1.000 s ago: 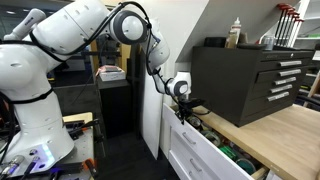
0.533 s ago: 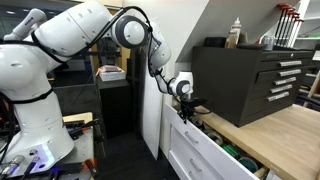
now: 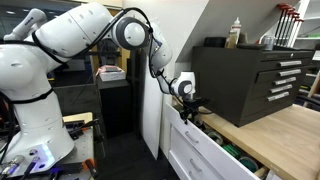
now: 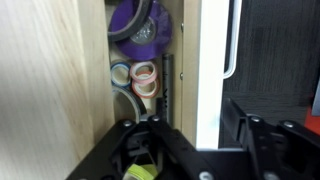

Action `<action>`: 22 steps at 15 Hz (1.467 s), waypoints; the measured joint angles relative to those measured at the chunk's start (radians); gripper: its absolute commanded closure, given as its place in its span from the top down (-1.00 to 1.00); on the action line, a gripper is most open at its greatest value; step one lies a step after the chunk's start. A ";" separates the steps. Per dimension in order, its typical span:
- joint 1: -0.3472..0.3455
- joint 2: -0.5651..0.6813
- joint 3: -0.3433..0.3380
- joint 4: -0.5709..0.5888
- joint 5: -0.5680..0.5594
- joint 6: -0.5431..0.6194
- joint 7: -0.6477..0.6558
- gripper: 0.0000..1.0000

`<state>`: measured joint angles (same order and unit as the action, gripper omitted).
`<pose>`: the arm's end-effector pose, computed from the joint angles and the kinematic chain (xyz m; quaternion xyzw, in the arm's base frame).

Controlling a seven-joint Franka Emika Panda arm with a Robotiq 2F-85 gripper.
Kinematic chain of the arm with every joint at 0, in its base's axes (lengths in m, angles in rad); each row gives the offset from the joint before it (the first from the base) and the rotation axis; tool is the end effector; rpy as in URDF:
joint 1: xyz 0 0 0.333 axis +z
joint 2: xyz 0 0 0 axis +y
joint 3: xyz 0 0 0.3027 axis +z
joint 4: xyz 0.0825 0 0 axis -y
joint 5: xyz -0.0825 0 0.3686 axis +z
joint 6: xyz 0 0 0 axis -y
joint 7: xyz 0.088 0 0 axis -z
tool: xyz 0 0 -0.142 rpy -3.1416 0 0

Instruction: Close the drawer

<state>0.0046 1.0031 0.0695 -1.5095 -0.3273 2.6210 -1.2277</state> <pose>0.6847 0.0475 0.0462 0.7149 0.6943 0.0147 0.0820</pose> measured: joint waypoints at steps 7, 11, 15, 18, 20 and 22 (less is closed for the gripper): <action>0.011 -0.096 0.027 -0.037 0.002 -0.016 0.002 1.00; 0.022 -0.193 0.058 -0.067 0.030 -0.137 0.034 1.00; 0.039 -0.266 0.066 -0.098 0.094 -0.281 0.138 1.00; 0.046 -0.292 0.055 -0.135 0.102 -0.287 0.291 1.00; 0.048 -0.299 0.049 -0.163 0.102 -0.287 0.388 1.00; 0.048 -0.303 0.048 -0.194 0.101 -0.287 0.468 1.00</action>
<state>0.0526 0.7005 0.1170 -1.7037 -0.2268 2.3339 -0.7601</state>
